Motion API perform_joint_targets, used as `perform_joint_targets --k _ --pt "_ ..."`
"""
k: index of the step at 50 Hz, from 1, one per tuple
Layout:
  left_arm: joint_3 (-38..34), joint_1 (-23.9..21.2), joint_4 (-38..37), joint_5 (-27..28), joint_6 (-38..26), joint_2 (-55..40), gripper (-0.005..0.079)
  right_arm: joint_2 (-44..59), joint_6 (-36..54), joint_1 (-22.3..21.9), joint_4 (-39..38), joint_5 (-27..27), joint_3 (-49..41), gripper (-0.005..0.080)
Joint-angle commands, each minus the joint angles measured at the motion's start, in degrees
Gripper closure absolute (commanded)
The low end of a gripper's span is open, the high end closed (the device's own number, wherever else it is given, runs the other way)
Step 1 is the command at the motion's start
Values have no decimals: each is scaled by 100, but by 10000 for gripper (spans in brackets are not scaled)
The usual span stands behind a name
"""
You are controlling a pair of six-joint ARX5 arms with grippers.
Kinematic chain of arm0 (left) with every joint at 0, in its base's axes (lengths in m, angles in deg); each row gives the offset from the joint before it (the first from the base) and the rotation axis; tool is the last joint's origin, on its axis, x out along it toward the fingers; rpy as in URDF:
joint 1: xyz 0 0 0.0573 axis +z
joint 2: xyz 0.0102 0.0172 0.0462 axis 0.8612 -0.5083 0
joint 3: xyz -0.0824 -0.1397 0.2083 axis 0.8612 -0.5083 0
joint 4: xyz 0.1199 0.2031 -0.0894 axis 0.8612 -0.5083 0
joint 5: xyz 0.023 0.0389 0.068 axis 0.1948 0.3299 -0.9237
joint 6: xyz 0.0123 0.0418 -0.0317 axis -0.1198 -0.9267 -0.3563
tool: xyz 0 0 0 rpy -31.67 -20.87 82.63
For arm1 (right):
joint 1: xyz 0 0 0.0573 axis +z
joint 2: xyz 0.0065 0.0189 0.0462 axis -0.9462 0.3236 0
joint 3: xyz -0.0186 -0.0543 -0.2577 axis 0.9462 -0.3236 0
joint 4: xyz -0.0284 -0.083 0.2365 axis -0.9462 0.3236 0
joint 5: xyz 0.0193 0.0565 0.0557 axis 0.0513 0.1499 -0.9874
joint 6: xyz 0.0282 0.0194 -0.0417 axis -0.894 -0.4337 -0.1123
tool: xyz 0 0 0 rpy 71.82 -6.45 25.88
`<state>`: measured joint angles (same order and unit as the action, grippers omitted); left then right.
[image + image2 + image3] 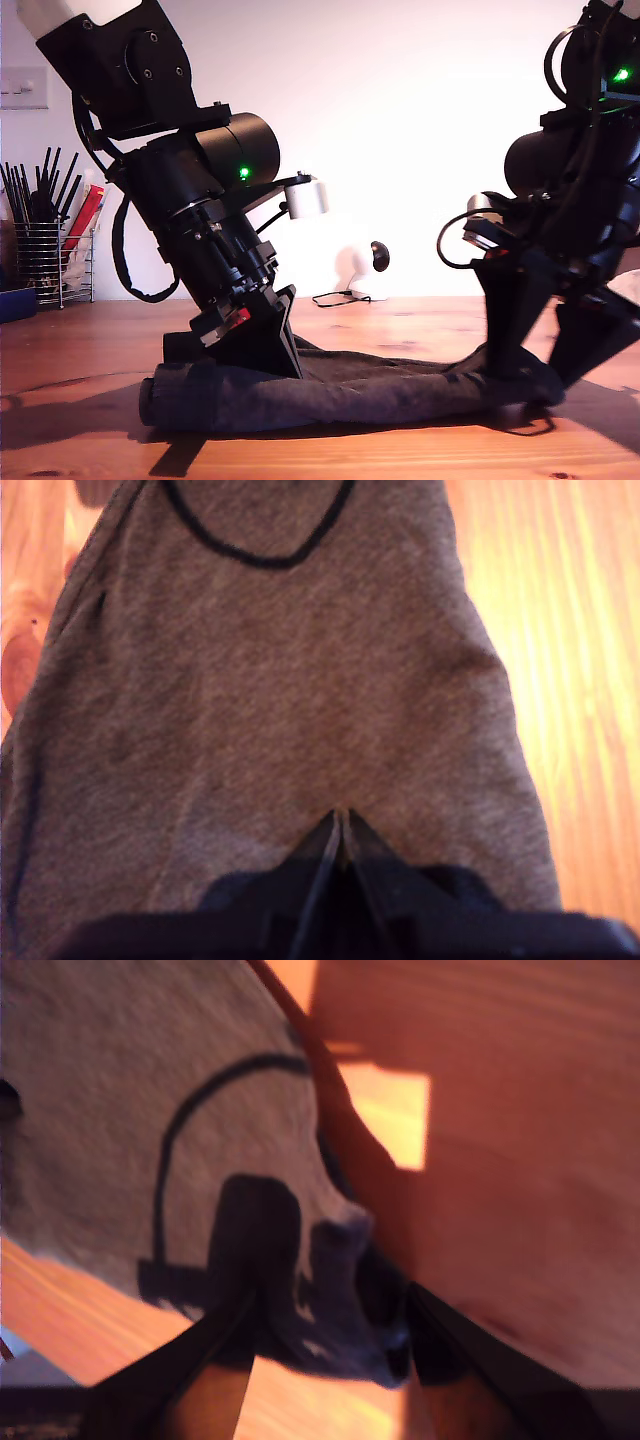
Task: Fold the underwear in front of you. After folding it, place it to the left side.
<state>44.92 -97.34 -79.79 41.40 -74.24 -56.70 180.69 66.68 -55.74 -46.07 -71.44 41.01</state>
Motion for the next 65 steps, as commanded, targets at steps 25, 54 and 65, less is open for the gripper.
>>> perform_joint_targets --k 25,54,65 --pt "-555 -101 -339 -146 -15 -595 763 492 -142 334 -350 393 -181 765" --pt "-96 -505 -94 -66 999 -586 763 481 219 321 1043 1307 981 765" --pt "195 -640 273 70 1539 -586 763 407 245 236 1366 1733 1174 765"
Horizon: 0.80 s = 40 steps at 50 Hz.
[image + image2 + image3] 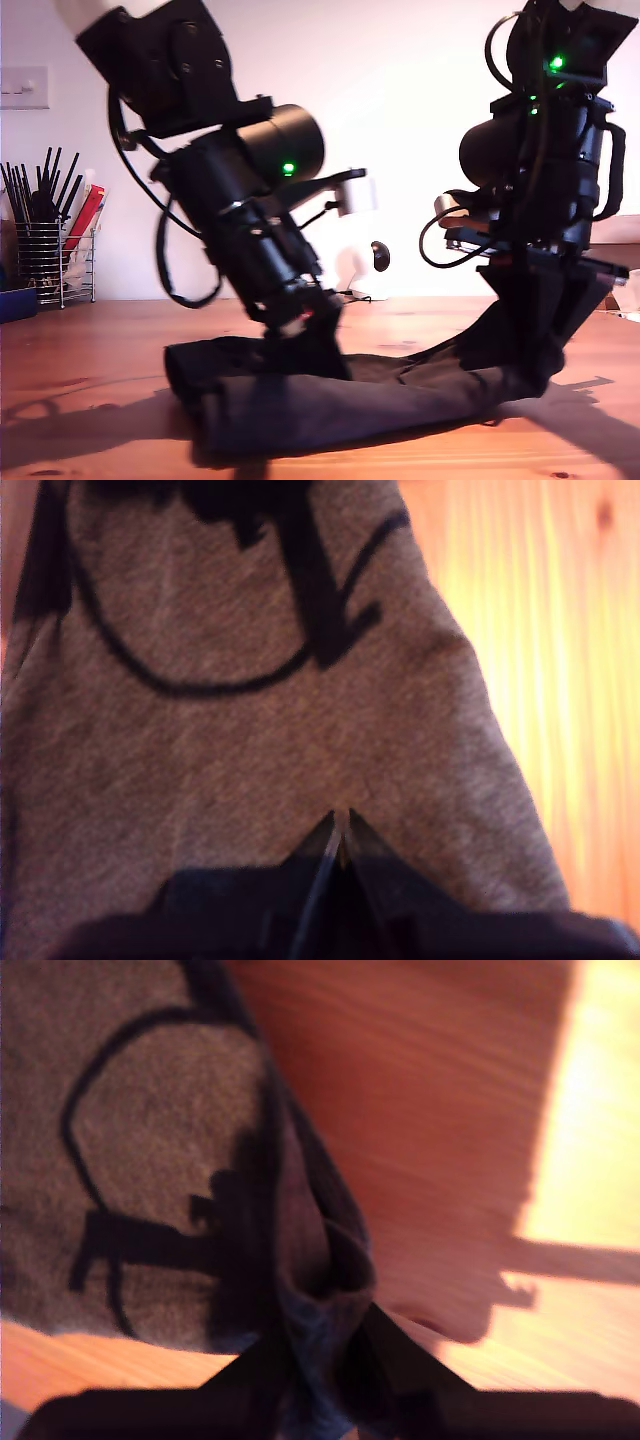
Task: Fold the underwear in front of you. After folding it, place it to the left side.
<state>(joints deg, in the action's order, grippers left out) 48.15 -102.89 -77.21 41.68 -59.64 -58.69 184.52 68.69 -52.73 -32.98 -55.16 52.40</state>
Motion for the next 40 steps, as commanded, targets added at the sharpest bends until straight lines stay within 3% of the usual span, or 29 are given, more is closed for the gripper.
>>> perform_joint_targets --k 1,14,28,40 --pt "-116 -98 55 70 114 -387 763 13 42 -83 70 166 37 765" --pt "-109 -365 935 50 382 -387 763 -247 31 -328 144 474 57 765" --pt "-101 -463 1685 -525 841 -387 763 -656 -11 -439 129 638 76 765" --pt "0 -457 1504 -1023 1121 -361 763 -691 -39 -216 105 616 101 765"
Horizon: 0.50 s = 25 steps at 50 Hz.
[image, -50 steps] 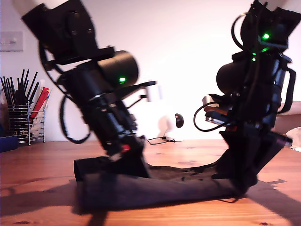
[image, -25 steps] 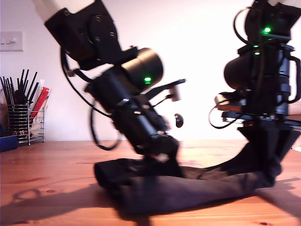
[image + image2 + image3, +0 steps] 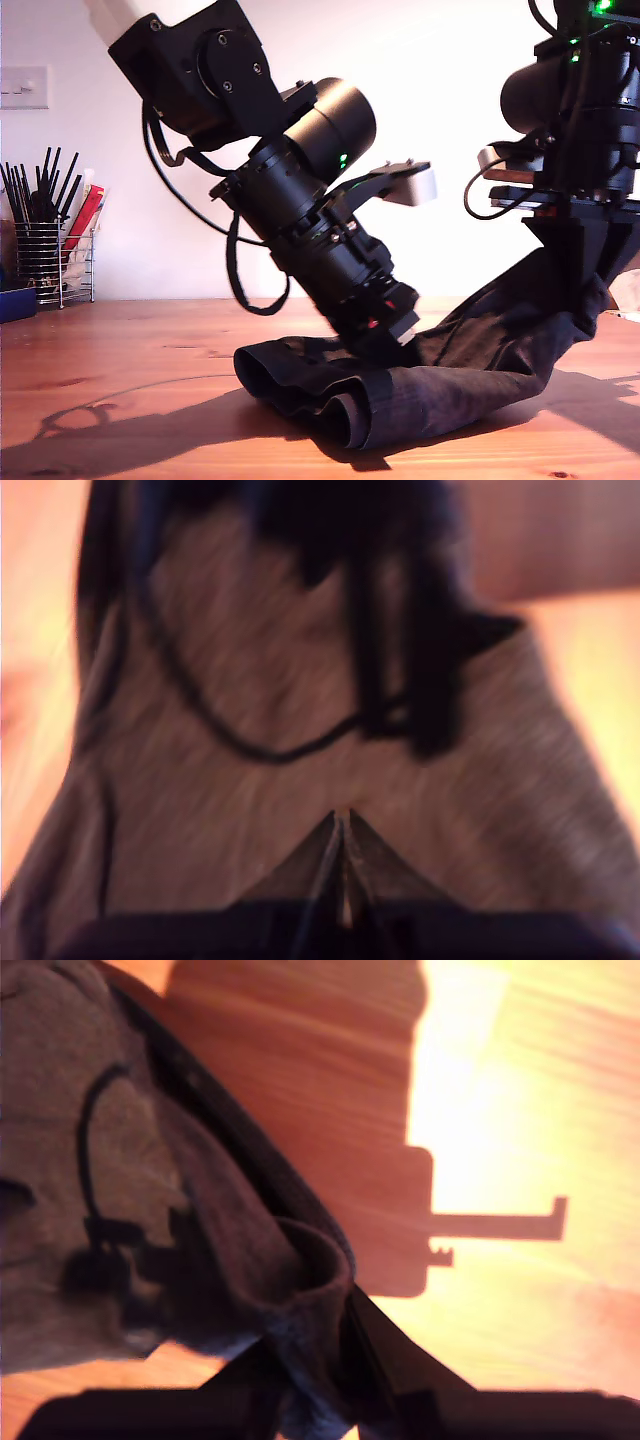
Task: Fold the underwear in front of you. After folding it, place it to the left side.
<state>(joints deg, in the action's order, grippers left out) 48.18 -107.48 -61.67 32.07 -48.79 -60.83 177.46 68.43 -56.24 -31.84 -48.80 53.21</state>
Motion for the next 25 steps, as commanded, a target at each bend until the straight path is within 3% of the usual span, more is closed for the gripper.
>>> perform_joint_targets --k 1,25 --pt "-2 2 -87 -94 37 -142 763 15 -13 173 -9 -20 22 765" --pt "-2 125 -787 -350 249 767 763 15 -133 804 87 -15 302 765"
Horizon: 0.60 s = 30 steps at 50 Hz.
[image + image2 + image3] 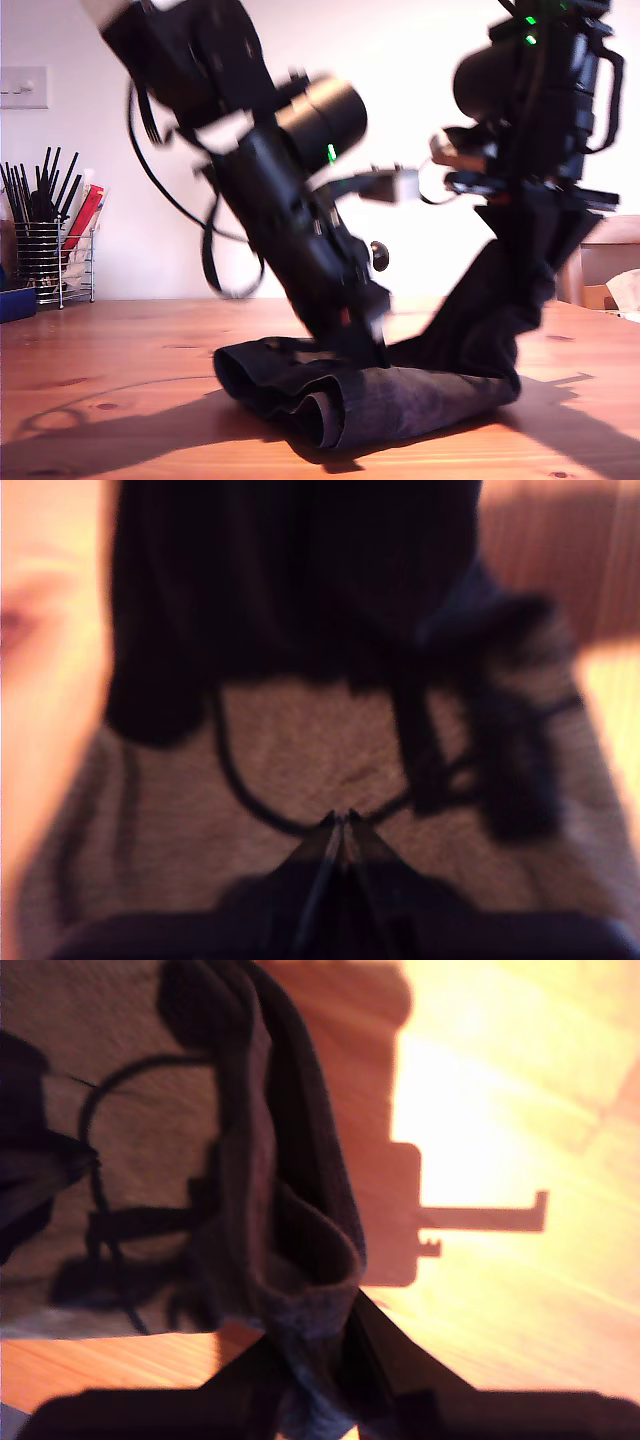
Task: Fold the underwear in front of you. After folding it, place it to the left side.
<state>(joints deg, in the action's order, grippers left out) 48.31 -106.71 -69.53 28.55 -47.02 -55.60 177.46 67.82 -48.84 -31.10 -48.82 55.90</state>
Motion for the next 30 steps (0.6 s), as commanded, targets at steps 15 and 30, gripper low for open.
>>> perform_joint_targets --k 15,30 --pt "-17 372 -778 151 269 459 763 11 -105 251 26 -15 85 765" --pt "-17 887 -1329 251 313 459 763 11 -98 251 26 -15 83 765"
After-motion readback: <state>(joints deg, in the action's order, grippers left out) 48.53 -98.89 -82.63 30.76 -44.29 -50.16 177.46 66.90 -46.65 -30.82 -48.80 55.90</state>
